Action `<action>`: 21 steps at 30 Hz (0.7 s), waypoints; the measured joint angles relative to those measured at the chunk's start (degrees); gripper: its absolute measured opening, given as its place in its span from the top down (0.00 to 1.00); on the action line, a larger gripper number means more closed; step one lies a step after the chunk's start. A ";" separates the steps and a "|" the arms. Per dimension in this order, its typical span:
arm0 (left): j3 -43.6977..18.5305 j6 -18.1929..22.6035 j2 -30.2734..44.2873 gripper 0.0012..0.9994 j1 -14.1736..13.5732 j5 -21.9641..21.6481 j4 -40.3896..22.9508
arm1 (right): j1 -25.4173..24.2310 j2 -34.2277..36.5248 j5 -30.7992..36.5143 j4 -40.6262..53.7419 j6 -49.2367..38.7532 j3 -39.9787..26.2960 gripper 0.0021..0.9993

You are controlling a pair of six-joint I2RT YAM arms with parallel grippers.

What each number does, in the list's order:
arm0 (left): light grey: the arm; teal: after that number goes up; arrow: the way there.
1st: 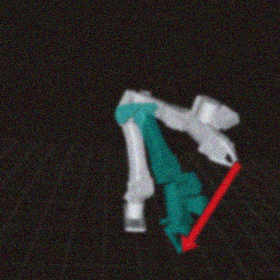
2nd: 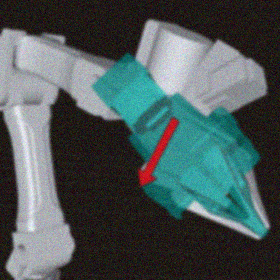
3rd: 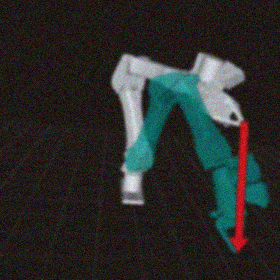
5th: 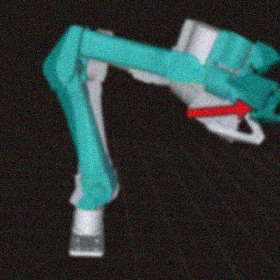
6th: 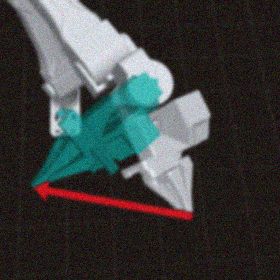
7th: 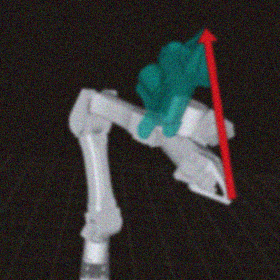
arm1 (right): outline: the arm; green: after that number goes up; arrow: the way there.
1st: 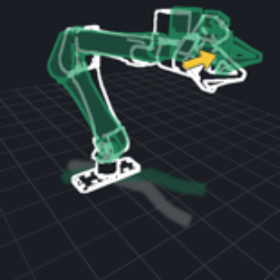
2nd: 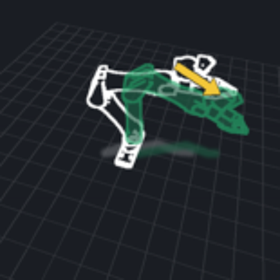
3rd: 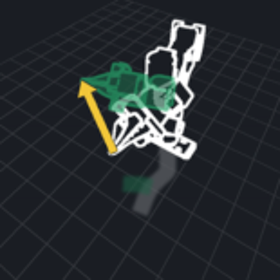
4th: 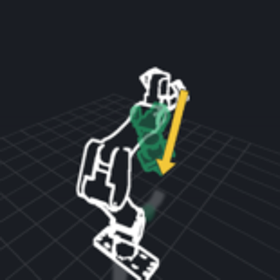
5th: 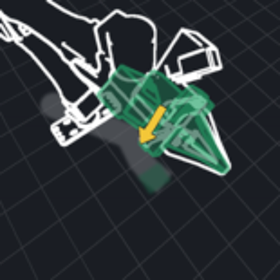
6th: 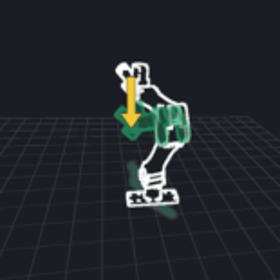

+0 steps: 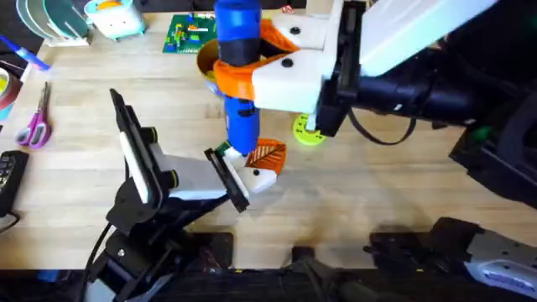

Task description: Pick up the gripper from the table and insert it into the empty holder that is missing its gripper. Then pick up a screw, insert it into the mounting hole, and use the screwdriver to tighten it. Finally, clean up the table by picking up the vegetable and placing it into the bucket.

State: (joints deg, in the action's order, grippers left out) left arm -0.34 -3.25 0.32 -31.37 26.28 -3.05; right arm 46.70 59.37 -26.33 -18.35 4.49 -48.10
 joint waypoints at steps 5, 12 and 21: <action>0.00 -0.02 0.00 0.99 0.00 -0.04 0.00 | 0.00 -0.01 0.00 0.15 -0.02 0.00 0.98; 0.00 0.00 0.00 0.99 0.00 -0.15 0.04 | 0.00 -0.20 -0.03 -0.44 -0.02 0.00 0.98; 0.00 0.00 0.00 0.99 0.00 -0.15 0.04 | -5.17 -5.16 2.32 -7.38 -2.57 0.04 0.98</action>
State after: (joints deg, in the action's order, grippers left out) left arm -0.34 -3.25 0.32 -31.38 26.13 -3.01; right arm 41.53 54.21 -24.01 -25.73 1.92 -48.05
